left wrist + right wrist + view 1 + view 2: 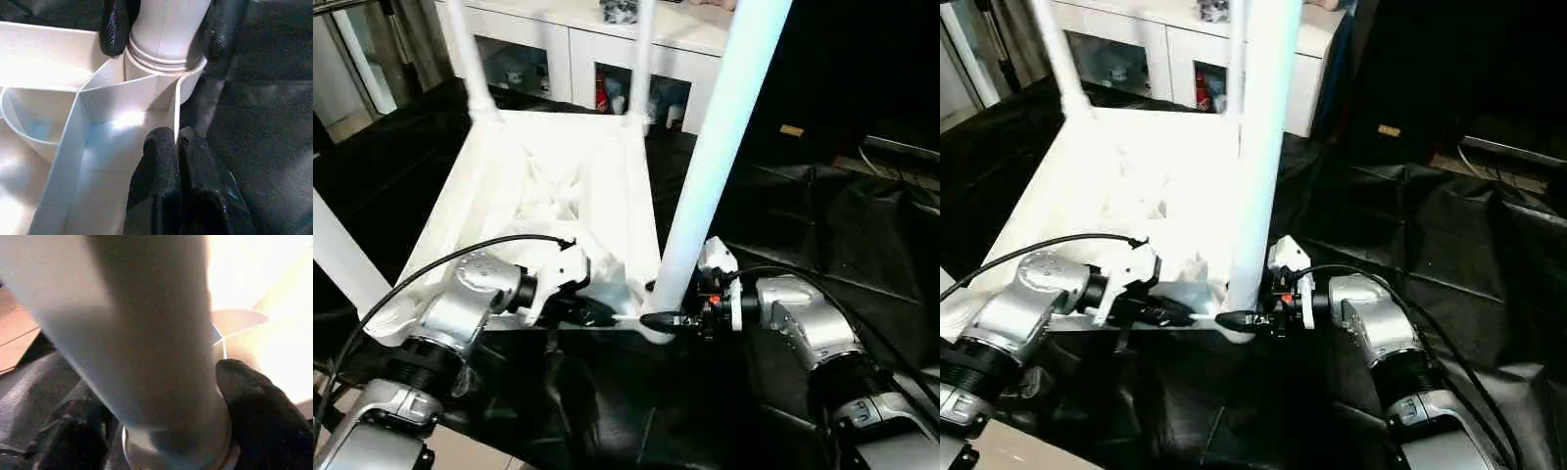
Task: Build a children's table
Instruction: Rotate leg to tighten
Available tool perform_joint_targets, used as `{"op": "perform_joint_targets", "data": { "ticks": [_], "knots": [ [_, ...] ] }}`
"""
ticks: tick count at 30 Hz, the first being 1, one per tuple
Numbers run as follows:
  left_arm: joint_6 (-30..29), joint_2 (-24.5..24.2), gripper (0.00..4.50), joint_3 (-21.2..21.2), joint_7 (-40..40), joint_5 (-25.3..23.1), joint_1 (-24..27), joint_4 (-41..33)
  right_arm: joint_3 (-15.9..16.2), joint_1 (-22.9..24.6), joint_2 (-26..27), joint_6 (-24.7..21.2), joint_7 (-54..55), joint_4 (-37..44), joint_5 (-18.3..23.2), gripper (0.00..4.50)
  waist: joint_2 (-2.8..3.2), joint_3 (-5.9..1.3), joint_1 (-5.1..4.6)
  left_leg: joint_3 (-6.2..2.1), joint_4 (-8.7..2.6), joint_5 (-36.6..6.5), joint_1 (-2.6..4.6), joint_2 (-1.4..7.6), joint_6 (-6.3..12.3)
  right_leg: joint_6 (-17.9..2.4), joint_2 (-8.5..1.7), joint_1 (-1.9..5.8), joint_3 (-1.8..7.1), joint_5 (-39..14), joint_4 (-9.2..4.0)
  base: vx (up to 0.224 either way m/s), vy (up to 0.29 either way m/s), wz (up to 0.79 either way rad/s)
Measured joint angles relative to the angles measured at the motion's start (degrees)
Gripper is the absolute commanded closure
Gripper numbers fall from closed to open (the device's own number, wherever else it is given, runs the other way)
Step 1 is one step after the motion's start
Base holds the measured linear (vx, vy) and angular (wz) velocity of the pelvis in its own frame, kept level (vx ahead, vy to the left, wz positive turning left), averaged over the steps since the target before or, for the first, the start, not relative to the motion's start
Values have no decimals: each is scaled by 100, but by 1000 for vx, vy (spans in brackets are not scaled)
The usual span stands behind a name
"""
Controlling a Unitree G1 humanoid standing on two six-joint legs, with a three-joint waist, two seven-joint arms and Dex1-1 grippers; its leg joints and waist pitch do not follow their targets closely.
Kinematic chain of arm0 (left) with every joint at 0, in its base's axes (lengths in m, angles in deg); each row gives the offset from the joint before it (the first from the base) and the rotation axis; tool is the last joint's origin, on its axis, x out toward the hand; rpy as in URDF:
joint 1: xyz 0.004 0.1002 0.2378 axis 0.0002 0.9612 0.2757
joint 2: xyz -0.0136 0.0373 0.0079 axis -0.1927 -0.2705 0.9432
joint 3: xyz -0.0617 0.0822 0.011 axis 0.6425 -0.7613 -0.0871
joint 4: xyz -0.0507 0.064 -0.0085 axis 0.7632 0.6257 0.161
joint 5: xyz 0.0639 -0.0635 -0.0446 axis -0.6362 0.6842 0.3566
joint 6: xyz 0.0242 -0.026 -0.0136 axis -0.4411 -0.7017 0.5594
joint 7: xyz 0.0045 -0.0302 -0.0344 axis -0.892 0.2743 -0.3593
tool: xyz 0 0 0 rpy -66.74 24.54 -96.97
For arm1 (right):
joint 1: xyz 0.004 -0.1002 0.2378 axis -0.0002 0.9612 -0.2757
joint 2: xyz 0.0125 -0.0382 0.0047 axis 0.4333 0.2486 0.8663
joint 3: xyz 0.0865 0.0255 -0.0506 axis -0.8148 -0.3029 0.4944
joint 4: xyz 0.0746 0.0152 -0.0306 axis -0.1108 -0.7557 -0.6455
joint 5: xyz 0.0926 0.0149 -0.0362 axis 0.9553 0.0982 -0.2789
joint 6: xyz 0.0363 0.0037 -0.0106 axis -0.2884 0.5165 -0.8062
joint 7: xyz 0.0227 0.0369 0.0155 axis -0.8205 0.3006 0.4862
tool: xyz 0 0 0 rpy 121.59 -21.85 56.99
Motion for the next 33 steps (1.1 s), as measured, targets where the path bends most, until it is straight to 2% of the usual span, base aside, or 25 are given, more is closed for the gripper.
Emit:
{"op": "perform_joint_targets", "data": {
  "ticks": [5, 9, 11, 13, 16, 19, 23, 24, 28, 30, 33],
  "knots": [
    [49, 29, 450, -1, -54, -3, -1, 18, -13, 17, -3, 5, 44, 8, -3, 181, 1, 0, 26, 0, 3, 0, 3, 0, 0, 0, 0, 1, 1, 0, 4, 0, 0, 0],
    [160, 168, 450, 11, -421, -111, -12, 64, -198, 133, 136, 63, 438, 13, -9, 185, 6, -4, 30, 0, 7, 0, 10, 0, -1, -5, 0, 6, 2, 4, 7, 0, 0, 0],
    [87, 318, 450, 79, -871, -224, -30, 97, -407, 156, 346, 179, 1092, -95, -64, 189, 5, -4, -24, -1, 8, 1, 15, -1, -2, -10, -1, 7, 4, 9, 9, 0, 0, 0],
    [-155, 561, 450, 147, -1456, -352, -96, 116, -666, 66, 597, 344, 1984, -345, -117, 192, 5, -3, -126, -1, 10, 4, 17, -2, -7, 4, 0, 3, 5, 5, 9, 0, 0, 0],
    [-464, 914, 450, 235, -2150, -407, -137, 116, -872, -84, 823, 491, 2877, -615, -211, 196, 4, -3, -218, -10, 3, 10, 18, -2, -17, 9, 2, 2, 0, 4, 10, 0, 0, 0],
    [-716, 1172, 450, 299, -2707, -473, -212, 168, -1066, -275, 1142, 525, 3770, -888, -286, 197, -1, -4, -253, -12, -15, 11, 15, -2, -20, 4, 7, 0, 0, 7, 14, 0, 0, 0],
    [-817, 1361, 450, 394, -3068, -534, -229, 179, -1124, -462, 1341, 640, 4421, -1139, -411, 197, 3, -6, -259, -12, -17, 11, 14, -3, -20, -13, 7, 1, 1, 16, 8, 0, 0, 0],
    [-837, 1379, 450, 408, -3098, -554, -236, 178, -1143, -488, 1376, 695, 4487, -1193, -436, 143, 3, -6, -259, -11, -17, 11, 14, -3, -20, -13, 7, 1, 2, 16, 3, 0, 0, 0],
    [-870, 1375, 450, 405, -3085, -558, -245, 160, -1176, -501, 1436, 819, 4484, -1256, -437, 119, 3, -6, -270, -10, -17, 9, 15, -4, -17, -14, 7, 0, 2, 16, -3, 0, 0, 0],
    [-870, 1336, 450, 396, -3032, -555, -244, 149, -1176, -501, 1433, 819, 4401, -1254, -436, 85, -1, -4, -278, -10, -17, 9, 15, -3, -17, -14, 7, 0, 1, 16, 0, 0, 0, 0],
    [-866, 1182, 450, 374, -2798, -502, -214, 81, -1125, -495, 1395, 829, 4061, -1245, -437, 72, -5, -1, -298, -11, -17, 10, 15, -1, -18, -15, 9, -1, 0, 17, 0, 0, 0, 0]
  ]
}}
